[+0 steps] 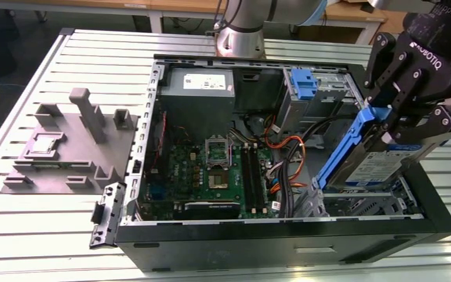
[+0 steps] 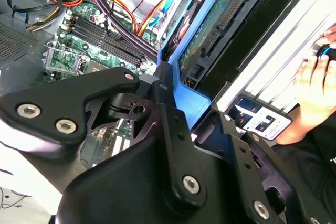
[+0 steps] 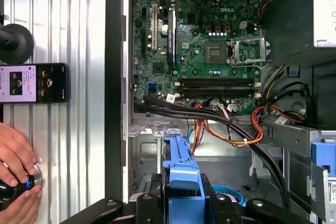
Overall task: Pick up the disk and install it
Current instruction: 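Insert the disk into the insertion slot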
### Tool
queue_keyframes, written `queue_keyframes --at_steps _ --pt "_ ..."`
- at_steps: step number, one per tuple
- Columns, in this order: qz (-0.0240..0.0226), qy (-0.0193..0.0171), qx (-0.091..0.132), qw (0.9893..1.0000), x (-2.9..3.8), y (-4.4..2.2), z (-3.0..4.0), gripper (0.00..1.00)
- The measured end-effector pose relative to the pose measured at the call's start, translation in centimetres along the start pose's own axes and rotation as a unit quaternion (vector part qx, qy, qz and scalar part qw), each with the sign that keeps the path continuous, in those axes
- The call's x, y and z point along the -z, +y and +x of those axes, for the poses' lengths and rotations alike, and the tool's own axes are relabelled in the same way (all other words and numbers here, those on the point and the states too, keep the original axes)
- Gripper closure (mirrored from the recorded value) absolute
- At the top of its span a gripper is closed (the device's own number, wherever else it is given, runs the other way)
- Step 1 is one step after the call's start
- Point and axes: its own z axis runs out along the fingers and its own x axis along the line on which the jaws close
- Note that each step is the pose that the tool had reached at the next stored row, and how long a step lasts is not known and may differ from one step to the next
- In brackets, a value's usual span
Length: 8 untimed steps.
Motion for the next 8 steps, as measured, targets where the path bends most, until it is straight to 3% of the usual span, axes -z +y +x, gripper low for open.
queue_keyframes --at_steps 5,6,8 --pt "0.0 0.0 0.0 1.0 -0.04 0.0 0.0 0.57" --pt "0.0 -0.0001 0.0 1.0 -0.05 0.0 0.0 0.5" --pt "0.0001 0.0 0.0 1.0 -0.09 0.0 0.0 0.5"
